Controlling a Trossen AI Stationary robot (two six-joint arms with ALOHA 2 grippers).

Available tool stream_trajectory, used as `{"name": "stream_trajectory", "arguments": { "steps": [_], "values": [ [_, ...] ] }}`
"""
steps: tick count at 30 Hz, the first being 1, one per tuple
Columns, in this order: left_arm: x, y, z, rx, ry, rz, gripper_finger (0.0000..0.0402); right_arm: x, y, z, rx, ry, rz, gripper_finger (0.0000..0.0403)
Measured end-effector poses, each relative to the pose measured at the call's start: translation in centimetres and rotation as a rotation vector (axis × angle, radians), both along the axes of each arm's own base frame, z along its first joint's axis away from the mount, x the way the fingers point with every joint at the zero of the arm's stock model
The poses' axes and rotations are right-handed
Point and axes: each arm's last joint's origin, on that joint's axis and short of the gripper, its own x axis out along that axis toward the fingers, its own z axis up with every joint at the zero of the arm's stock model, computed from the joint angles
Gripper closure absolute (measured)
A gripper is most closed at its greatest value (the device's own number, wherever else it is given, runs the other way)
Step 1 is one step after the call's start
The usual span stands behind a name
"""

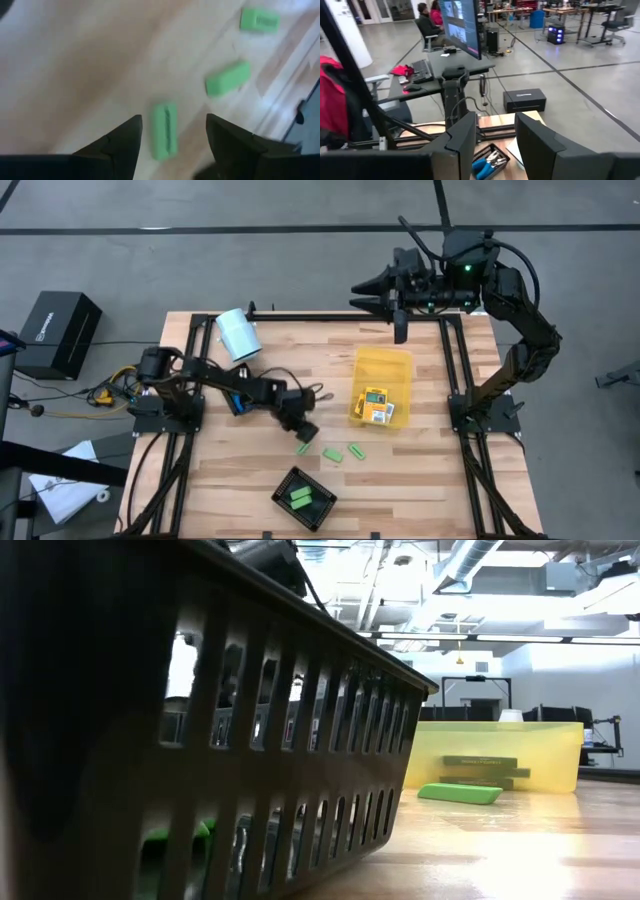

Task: Pick & Place School Supplies
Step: Put the green eraser into the bottom black bin

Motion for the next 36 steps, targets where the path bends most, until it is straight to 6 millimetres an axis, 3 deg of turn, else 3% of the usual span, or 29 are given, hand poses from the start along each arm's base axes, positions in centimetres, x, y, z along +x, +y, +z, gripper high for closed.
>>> {"name": "stream_trajectory", "arguments": {
  "steps": [7, 14, 30, 36],
  "values": [
    [-0.7, -2.3, -1.0, 0.021, 0.108, 0.018, 0.0190, 0.0, 0.2, 0.0, 0.011, -0.005, 0.057, 0.0275],
    [-0.5, -2.5, -2.3, 0.012, 0.141, 0.005, 0.0179, 0.0, 0.3, 0.1, 0.027, -0.010, 0.086, 0.0275],
    [0.1, -2.8, -1.9, -0.032, 0.136, 0.021, 0.0176, 0.2, 1.5, 0.1, 0.033, -0.009, 0.139, 0.0275],
    [0.2, -3.2, -3.1, -0.038, 0.170, 0.030, 0.0176, 0.2, 2.0, 0.1, 0.023, -0.008, 0.160, 0.0275]
  ]
}}
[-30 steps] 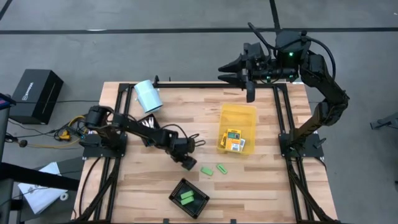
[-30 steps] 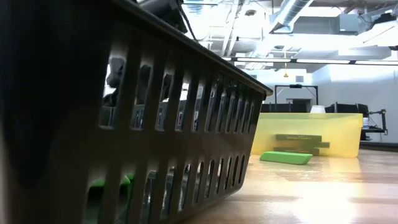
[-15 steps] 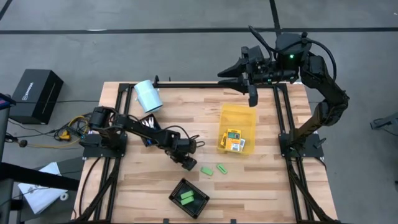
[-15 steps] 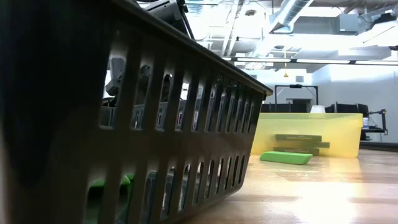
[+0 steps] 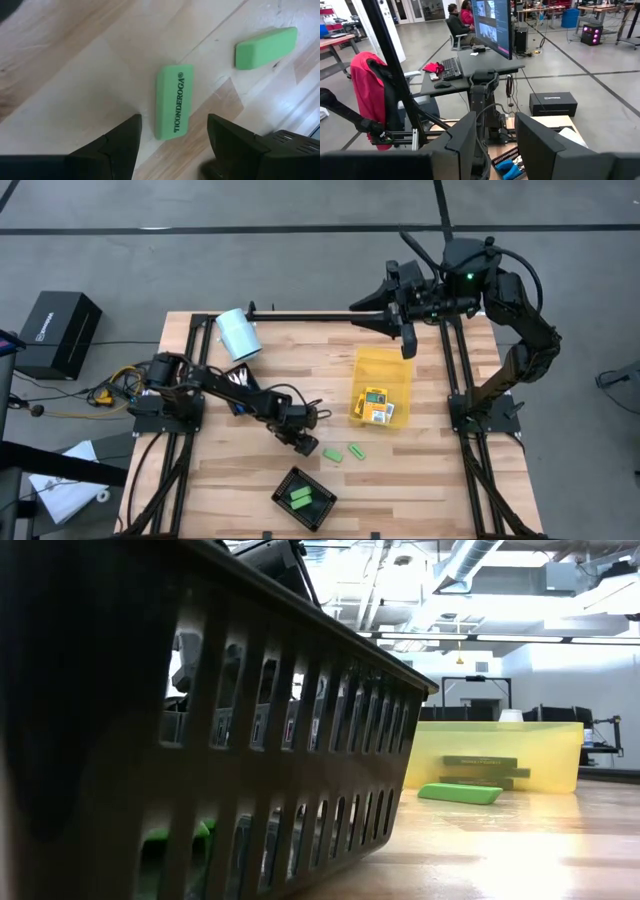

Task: Pick & Place School Supplies
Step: Put the green eraser into the bottom black bin

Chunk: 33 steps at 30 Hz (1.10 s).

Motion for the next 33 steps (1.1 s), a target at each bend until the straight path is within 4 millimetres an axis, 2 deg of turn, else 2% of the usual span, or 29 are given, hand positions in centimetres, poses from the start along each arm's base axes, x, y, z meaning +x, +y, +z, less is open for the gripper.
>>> {"name": "stream_trajectory", "arguments": {
  "steps": [7, 11, 18, 25, 33],
  "values": [
    [0.3, -0.5, -1.0, -0.012, 0.016, -0.014, 0.0177, 0.0, 0.2, 0.0, -0.003, 0.000, 0.007, 0.0275],
    [0.2, -0.4, -1.1, 0.021, 0.021, -0.008, 0.0194, 0.0, 0.2, 0.0, -0.008, 0.000, 0.008, 0.0275],
    [-0.1, -0.2, -1.4, 0.069, 0.040, -0.016, 0.0266, 0.0, 0.2, 0.0, -0.026, 0.002, 0.021, 0.0275],
    [0.1, -0.6, -1.5, 0.058, -0.016, -0.103, 0.0382, 0.0, 0.2, -0.2, -0.035, 0.020, 0.028, 0.0275],
    [0.5, 0.9, -1.7, 0.079, -0.056, -0.146, 0.0393, -0.1, 0.2, -0.4, -0.054, 0.031, 0.030, 0.0275]
  ]
}}
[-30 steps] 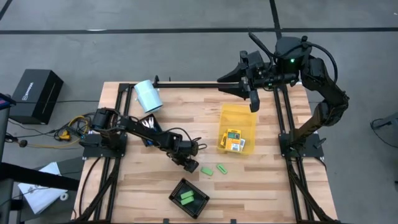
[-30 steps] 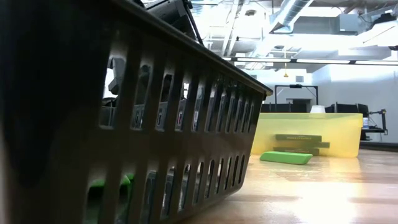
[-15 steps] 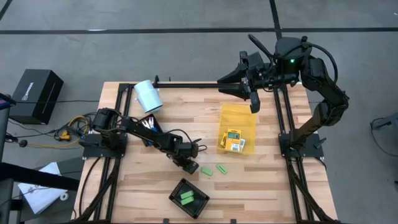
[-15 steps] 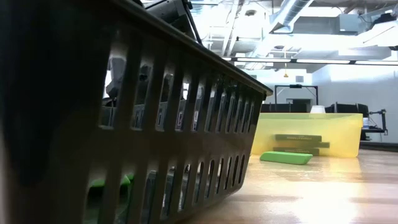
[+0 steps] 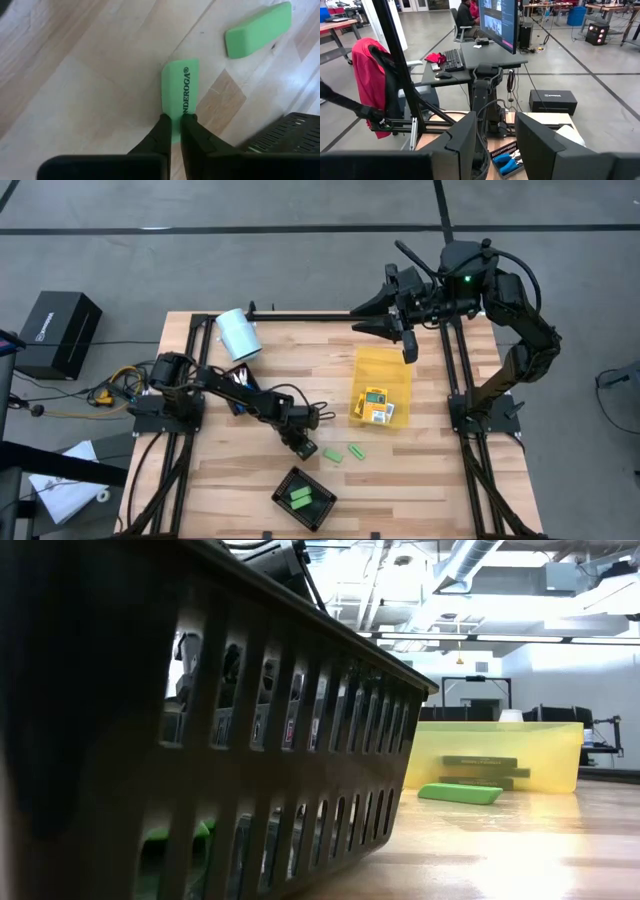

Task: Pick & Place School Supplies
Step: Put the green eraser into the bottom black bin

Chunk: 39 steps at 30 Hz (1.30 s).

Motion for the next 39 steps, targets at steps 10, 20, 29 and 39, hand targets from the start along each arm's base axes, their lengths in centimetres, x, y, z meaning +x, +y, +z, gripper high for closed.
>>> {"name": "stream_trajectory", "arguments": {
  "steps": [10, 20, 29, 39],
  "values": [
    [0.4, 4.3, 2.4, 0.203, -0.124, 0.151, 0.0398, 0.0, -0.7, 0.4, -0.013, -0.046, -0.025, 0.0275],
    [0.1, 4.4, 5.5, 0.223, -0.228, 0.178, 0.0399, 0.0, -0.9, 0.4, -0.012, -0.045, -0.031, 0.0275],
    [-0.3, 5.6, 7.6, 0.246, -0.293, 0.178, 0.0401, -0.1, -1.1, -0.1, -0.004, 0.006, -0.038, 0.0275],
    [-0.8, 5.5, 9.5, 0.230, -0.368, 0.061, 0.0386, 0.6, -1.8, -3.6, 0.063, 0.321, -0.152, 0.0275]
  ]
}}
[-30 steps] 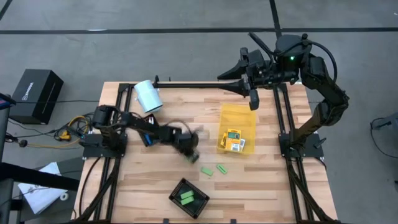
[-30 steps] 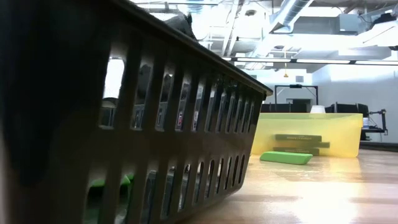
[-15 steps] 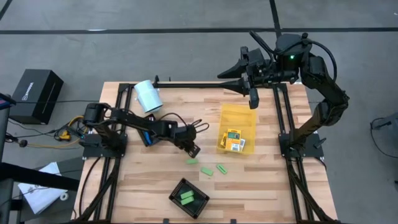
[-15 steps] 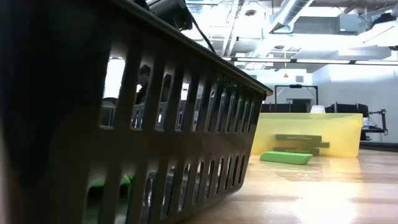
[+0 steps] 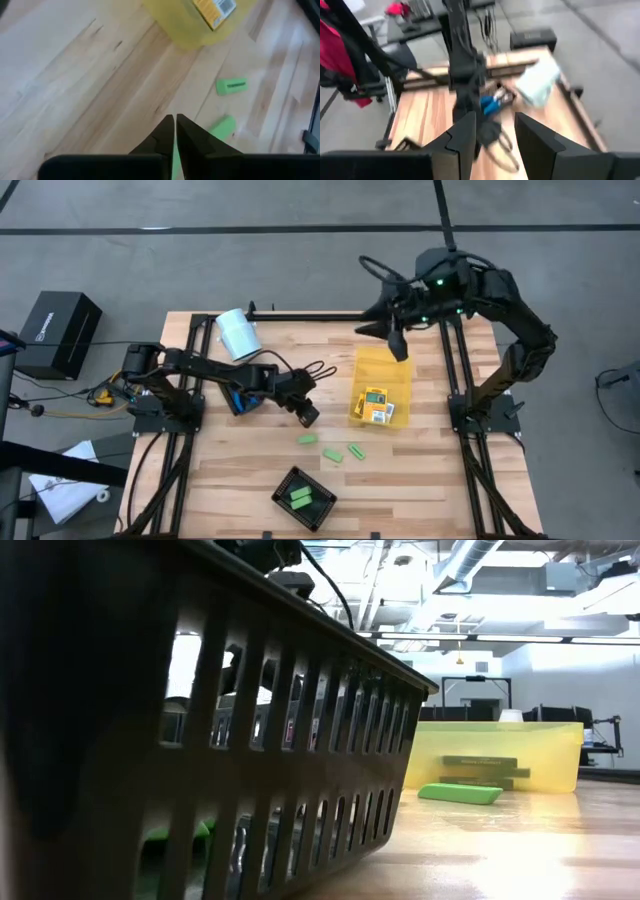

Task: Pick & Place School Supplies
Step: Put the green eraser into the bottom black bin

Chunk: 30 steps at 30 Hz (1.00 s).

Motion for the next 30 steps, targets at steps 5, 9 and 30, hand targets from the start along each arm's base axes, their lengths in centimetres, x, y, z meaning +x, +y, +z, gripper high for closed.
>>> {"name": "stream_trajectory", "arguments": {
  "steps": [5, 9, 30],
  "values": [
    [-0.3, 0.0, 1.1, -0.001, -0.037, -0.002, 0.0350, 1.4, 0.5, -4.8, 0.106, 0.301, -0.078, 0.0275],
    [-0.9, 0.1, 2.7, 0.015, -0.092, 0.003, 0.0316, 0.6, 2.4, -8.5, 0.168, 0.421, -0.117, 0.0275],
    [-7.1, 4.3, 11.6, 0.216, -0.366, 0.125, 0.0270, 3.9, 10.7, -27.7, 0.541, 0.740, -0.395, 0.0270]
  ]
}}
